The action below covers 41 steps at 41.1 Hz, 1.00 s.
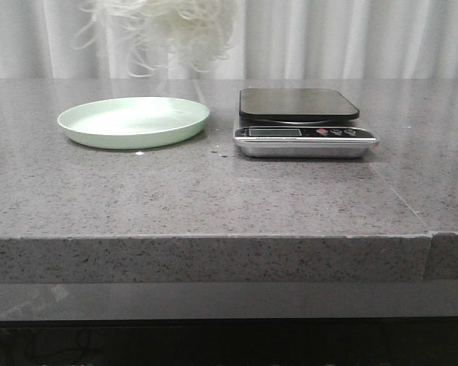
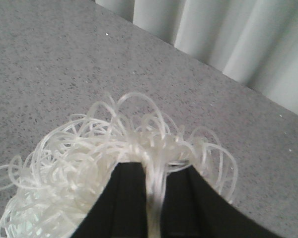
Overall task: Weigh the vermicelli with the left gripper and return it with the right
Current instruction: 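Lift the vermicelli with the right gripper and carry it over the plate, then lower the vermicelli onto the green plate and open the right gripper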
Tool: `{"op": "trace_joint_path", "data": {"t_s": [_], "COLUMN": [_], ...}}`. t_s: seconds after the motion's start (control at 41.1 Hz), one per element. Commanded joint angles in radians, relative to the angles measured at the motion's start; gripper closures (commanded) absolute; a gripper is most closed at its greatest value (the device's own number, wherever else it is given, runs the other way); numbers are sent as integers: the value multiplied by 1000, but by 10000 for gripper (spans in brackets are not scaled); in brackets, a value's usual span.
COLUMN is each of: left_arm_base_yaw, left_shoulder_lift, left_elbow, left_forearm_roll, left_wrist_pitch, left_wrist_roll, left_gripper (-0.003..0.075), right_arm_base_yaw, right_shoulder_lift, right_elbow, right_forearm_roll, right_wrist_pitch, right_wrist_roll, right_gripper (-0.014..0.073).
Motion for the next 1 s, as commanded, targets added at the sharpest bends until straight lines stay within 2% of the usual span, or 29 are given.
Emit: {"op": "trace_joint_path", "data": {"t_s": [0.0, 0.317, 0.365, 0.536, 0.633, 0.853, 0.974], "left_arm_base_yaw": [1, 1, 1, 1, 1, 1, 1], "left_shoulder_lift": [7, 7, 7, 7, 7, 7, 7], "left_elbow": [-24, -24, -24, -24, -24, -24, -24], "left_forearm_roll": [-1, -1, -1, -1, -1, -1, -1], "left_wrist_pitch": [-85, -85, -85, -85, -85, -85, -85], "left_wrist_roll": [-12, -12, -12, -12, -12, -12, -12], "left_gripper": [269, 269, 269, 269, 269, 269, 269], "right_arm_base_yaw": [18, 36, 36, 36, 36, 24, 18], "right_shoulder_lift": [-21, 109, 121, 132, 105, -35, -140], "right_elbow": [-47, -85, -88, -95, -96, -94, -64], "right_forearm_roll": [-8, 23, 27, 27, 28, 38, 38], "right_wrist_pitch": [-124, -50, -29, 4, 24, 170, 231], "right_wrist_roll": [-10, -10, -10, -9, -7, 87, 91], "right_gripper": [396, 373, 342, 122, 53, 57, 57]}}
